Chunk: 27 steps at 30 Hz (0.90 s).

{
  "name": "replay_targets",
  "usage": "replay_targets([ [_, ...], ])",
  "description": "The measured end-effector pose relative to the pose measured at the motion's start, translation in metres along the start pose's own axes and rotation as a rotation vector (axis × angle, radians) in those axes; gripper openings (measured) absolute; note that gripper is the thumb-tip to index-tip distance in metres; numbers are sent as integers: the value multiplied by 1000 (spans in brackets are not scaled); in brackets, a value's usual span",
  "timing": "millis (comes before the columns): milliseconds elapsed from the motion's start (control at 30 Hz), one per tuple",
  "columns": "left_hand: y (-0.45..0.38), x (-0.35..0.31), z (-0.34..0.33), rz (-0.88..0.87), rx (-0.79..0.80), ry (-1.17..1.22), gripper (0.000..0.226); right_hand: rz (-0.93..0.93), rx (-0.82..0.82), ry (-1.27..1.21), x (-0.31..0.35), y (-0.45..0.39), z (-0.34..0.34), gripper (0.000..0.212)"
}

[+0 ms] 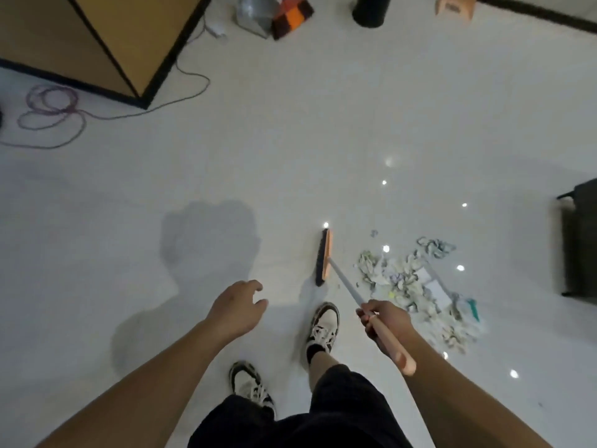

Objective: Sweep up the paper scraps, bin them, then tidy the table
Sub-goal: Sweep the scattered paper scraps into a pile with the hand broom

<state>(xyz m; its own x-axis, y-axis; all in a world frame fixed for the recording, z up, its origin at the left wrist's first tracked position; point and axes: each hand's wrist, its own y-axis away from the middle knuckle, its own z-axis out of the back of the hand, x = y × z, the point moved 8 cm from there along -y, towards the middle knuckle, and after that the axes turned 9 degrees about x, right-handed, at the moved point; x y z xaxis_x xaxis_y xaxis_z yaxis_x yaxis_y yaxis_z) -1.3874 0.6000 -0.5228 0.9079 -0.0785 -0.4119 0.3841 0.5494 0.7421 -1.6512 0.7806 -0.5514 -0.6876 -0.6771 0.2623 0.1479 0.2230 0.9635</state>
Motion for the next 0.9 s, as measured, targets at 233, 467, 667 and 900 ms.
replay_targets([
  [233, -81, -158, -26, -127, 162, -283, 43, 17, -71, -365, 57, -15, 142, 10],
  [467, -126, -318, -23, -329, 216, -479, 43, 66, -257, -452, 78, 18, 201, 12],
  [667, -156, -424, -17, -460, 246, -606, 45, 99, -133, -555, 111, 33, 194, 13],
  [900, -221, -490, -17, -573, 385, -788, 49, 188, 38, -870, 197, -19, 175, 8],
])
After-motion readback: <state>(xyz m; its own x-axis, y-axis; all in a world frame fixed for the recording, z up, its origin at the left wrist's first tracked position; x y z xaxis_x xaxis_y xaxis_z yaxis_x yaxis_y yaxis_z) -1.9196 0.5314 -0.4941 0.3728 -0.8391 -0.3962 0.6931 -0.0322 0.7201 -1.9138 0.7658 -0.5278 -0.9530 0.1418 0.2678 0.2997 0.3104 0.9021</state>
